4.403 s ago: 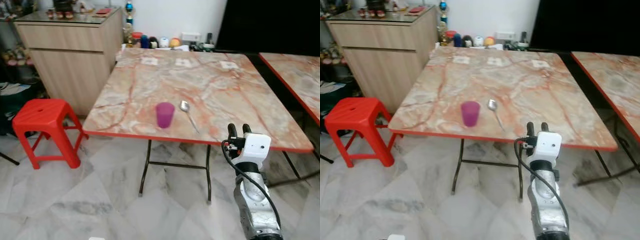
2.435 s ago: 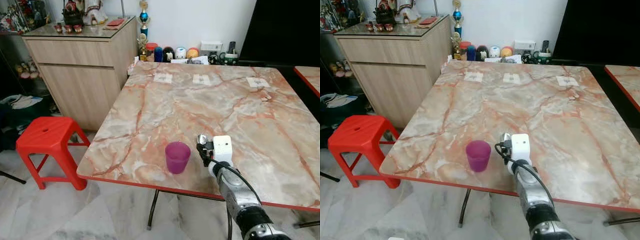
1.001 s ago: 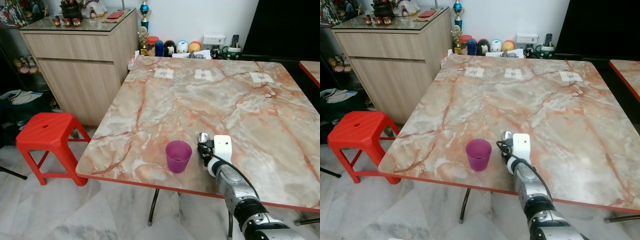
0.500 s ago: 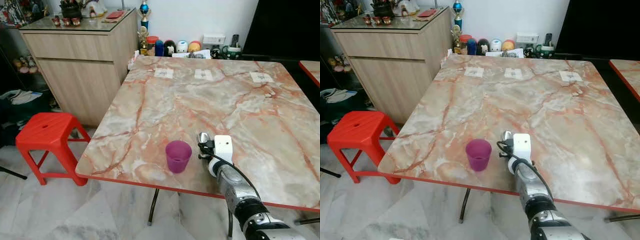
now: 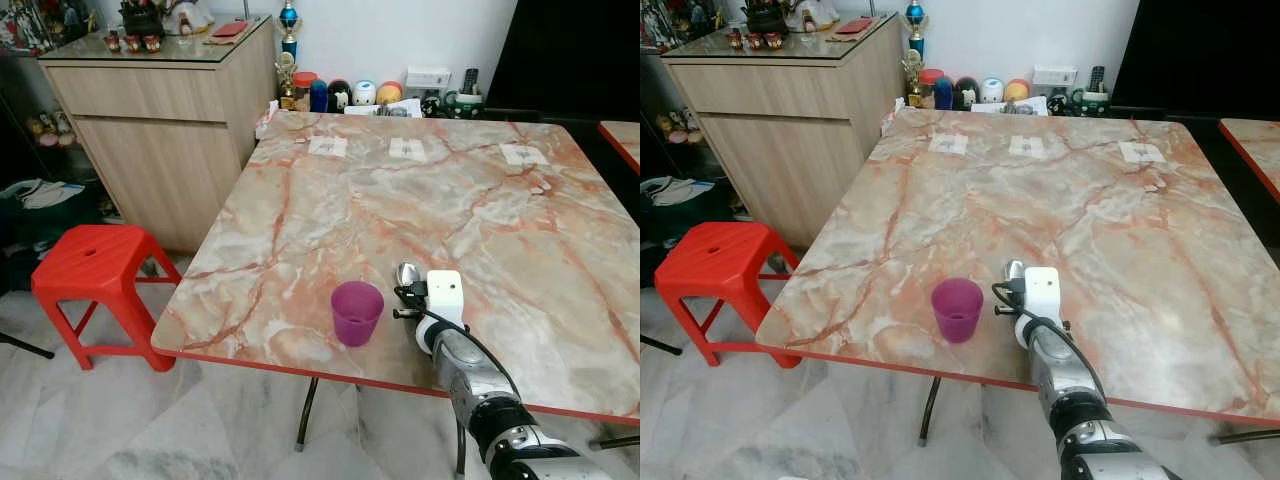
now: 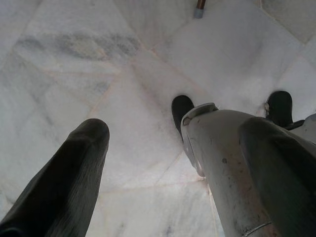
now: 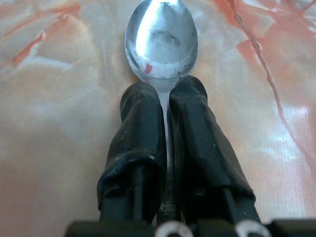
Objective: Setting the table
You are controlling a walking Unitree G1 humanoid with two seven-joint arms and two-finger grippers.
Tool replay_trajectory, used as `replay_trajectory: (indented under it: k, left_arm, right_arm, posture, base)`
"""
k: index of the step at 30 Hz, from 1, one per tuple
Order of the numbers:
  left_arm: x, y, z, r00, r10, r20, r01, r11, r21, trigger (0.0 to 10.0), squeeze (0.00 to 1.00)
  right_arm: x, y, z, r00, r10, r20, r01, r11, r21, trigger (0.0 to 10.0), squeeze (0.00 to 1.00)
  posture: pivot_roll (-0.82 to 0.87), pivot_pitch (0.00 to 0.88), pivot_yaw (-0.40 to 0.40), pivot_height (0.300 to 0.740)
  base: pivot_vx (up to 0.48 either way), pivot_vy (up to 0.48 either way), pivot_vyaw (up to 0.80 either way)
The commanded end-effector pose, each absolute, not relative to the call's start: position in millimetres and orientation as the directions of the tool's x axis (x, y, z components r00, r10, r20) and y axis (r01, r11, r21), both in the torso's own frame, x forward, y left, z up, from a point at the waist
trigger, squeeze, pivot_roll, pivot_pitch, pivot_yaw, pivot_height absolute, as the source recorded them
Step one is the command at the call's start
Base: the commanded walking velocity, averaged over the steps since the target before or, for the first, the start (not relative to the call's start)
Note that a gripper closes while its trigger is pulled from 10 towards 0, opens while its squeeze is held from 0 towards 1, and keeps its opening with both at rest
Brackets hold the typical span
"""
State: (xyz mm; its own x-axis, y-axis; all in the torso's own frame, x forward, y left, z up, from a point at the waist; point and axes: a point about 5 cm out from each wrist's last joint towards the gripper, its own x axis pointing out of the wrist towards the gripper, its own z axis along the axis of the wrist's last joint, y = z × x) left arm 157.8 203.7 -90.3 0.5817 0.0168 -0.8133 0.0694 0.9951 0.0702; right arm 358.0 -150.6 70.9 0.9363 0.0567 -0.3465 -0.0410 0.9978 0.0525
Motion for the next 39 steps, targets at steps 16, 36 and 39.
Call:
replay_trajectory:
  k: [16, 36, 39]
  left_arm:
    - [150, 203, -94, 0.566, 0.034, -0.824, 0.073, 0.993, 0.091, 10.0, 0.00]
    - [154, 203, -92, 0.580, 0.045, -0.813, 0.088, 0.989, 0.117, 10.0, 0.00]
    - [154, 203, -92, 0.581, 0.046, -0.813, 0.086, 0.989, 0.117, 10.0, 0.00]
  right_arm:
    - [347, -180, 108, 0.990, -0.133, 0.044, 0.131, 0.990, 0.044, 10.0, 0.00]
    - [319, -180, 124, 0.976, -0.180, 0.124, 0.167, 0.980, 0.107, 10.0, 0.00]
    - [321, -180, 128, 0.974, -0.182, 0.134, 0.166, 0.978, 0.126, 10.0, 0.00]
  posture:
    - [0.01, 0.032, -0.008, 0.740]
    - [-0.02, 0.014, -0.010, 0.740]
    - [-0.02, 0.019, -0.013, 0.740]
  base:
    - [0.000, 0.000, 0.00]
    - [0.000, -0.216, 0.00]
    - [0.000, -0.480, -0.46]
